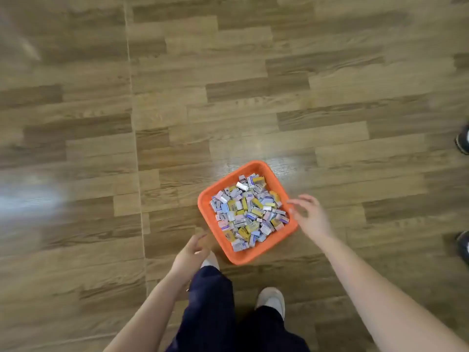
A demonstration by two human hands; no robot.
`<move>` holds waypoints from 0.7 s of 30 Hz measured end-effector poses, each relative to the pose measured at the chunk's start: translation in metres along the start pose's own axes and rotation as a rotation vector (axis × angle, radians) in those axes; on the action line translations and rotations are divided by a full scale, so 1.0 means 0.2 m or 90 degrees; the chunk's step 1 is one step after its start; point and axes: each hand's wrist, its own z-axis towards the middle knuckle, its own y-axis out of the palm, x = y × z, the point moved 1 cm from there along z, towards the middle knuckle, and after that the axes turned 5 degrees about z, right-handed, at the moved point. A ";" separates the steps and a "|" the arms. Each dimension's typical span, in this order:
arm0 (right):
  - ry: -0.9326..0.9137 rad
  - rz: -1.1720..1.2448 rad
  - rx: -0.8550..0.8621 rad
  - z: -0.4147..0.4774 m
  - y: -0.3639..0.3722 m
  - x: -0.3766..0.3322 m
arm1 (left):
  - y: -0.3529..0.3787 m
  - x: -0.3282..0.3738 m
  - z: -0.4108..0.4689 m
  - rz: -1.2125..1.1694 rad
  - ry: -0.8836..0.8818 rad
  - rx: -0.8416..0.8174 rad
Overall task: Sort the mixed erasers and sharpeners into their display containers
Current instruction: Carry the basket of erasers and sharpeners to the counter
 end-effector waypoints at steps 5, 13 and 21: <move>-0.022 -0.134 -0.134 0.43 0.19 0.13 | 0.15 -0.01 0.40 0.038 0.003 -0.070; -0.079 -0.256 -0.153 0.56 0.29 0.26 | 0.31 -0.01 0.49 0.033 0.048 0.040; -0.034 -0.265 -0.139 0.39 0.21 0.16 | 0.04 0.18 0.39 0.207 0.091 0.069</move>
